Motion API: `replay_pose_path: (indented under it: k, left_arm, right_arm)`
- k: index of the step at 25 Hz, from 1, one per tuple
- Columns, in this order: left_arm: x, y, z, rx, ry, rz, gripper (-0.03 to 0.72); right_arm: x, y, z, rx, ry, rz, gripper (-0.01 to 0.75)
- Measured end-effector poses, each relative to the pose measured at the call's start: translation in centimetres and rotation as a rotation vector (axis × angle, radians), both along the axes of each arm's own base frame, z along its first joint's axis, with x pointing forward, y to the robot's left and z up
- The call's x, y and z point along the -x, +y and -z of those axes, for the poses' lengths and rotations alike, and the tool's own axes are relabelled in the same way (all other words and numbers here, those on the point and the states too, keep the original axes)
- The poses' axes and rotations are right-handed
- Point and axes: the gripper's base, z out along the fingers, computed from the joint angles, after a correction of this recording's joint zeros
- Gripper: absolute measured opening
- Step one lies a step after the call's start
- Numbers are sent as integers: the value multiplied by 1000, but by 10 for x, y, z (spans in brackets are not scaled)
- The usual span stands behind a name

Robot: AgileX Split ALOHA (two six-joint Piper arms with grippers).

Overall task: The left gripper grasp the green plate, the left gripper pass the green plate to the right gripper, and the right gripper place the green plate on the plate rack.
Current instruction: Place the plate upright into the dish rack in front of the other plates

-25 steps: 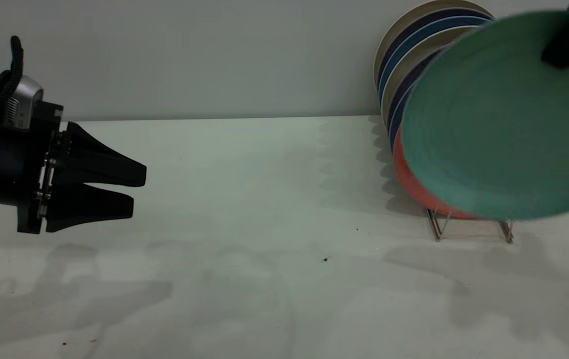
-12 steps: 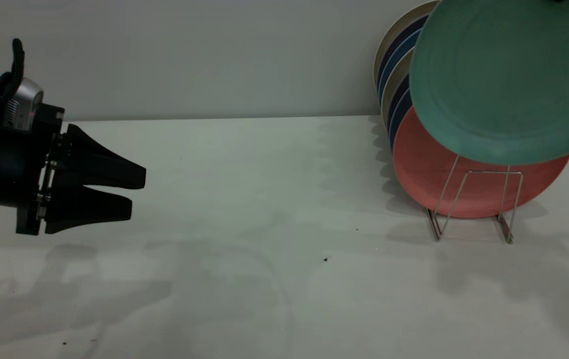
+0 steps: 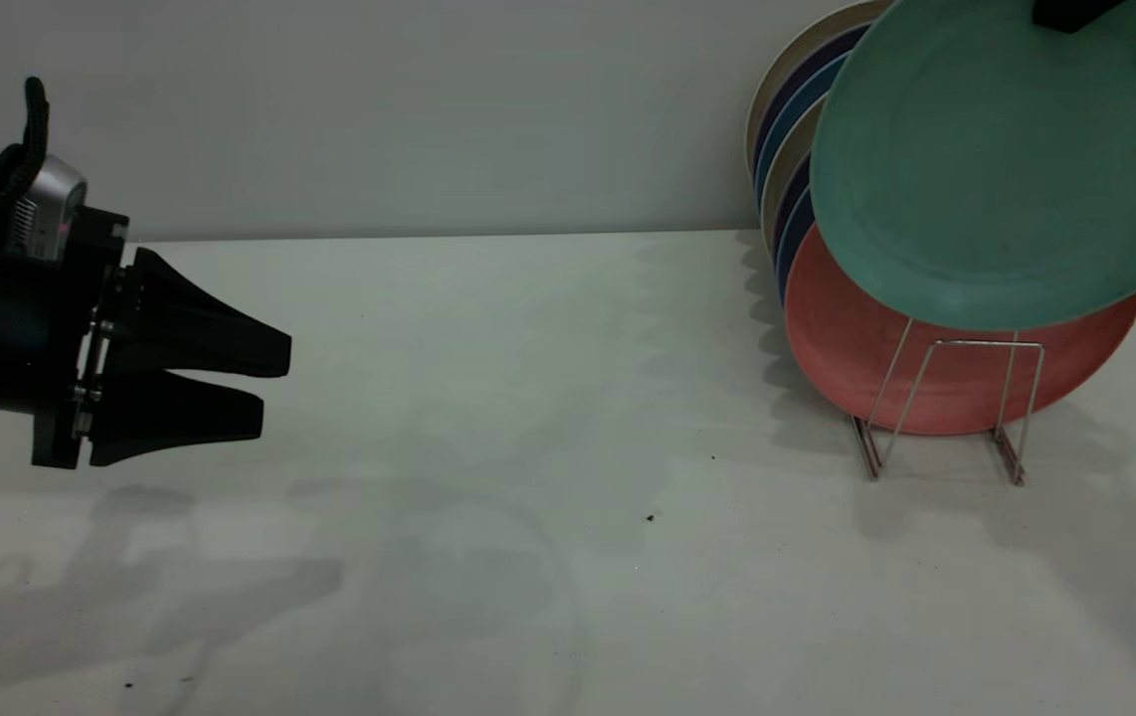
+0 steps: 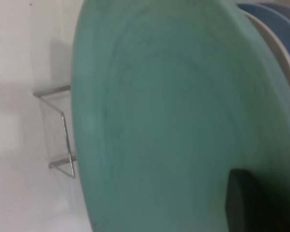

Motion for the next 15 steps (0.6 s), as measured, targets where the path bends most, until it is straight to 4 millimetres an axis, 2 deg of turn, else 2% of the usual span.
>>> replay_pose_path:
  k: [5, 15]
  left_arm:
    - [0, 0, 0, 0, 0, 0, 516]
    - [0, 0, 0, 0, 0, 0, 516]
  right_arm:
    - [-2, 0, 6, 12, 11, -10, 94]
    - [-4, 0, 4, 21, -13, -23, 94]
